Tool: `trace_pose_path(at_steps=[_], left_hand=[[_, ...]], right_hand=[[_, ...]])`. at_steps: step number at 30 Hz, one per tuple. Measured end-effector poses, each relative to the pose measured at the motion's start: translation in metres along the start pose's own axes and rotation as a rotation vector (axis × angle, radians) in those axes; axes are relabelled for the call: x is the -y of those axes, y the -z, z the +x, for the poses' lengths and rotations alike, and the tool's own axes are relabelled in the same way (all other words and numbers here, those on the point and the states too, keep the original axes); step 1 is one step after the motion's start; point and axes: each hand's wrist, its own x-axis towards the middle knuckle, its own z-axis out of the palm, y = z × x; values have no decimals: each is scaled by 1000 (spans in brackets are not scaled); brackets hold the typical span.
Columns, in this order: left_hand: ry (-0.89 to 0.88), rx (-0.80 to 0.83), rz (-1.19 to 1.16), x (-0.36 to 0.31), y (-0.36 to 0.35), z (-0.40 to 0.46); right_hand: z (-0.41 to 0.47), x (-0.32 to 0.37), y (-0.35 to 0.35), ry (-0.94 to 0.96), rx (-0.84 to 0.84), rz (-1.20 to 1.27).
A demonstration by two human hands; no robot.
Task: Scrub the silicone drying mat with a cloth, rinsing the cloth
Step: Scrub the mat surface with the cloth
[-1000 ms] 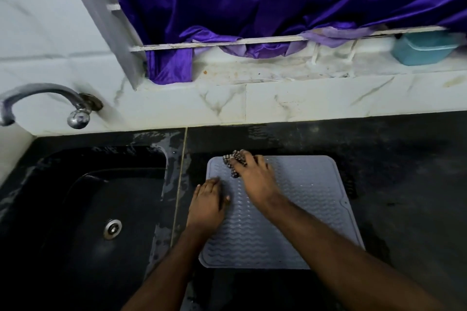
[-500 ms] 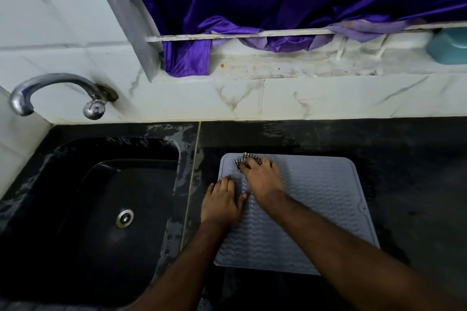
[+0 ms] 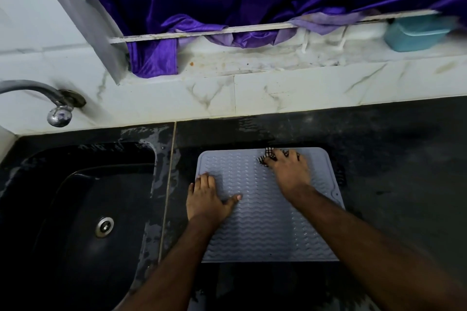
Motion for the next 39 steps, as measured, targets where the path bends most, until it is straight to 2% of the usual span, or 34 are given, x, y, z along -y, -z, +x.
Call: trace_pose_path(at_steps=[17,21,26,30,39], left_hand=[[10,-11,51,-4,-1,1],[9,-18,34,-4,-2,-1],[6,7,-70,-2,-7,-4],[-39,-22,-144,6,-13,-12],[-89,-70,-256,21,-14,-29]], right_hand=[[-36,-100,-3,-180,4,-105],[-38,-98,0,-214,34,-120],[-39,-81,8,-361,113,-100],[-37,-56,23,-258,34,-65],[-16,75,29,78,-62,114]])
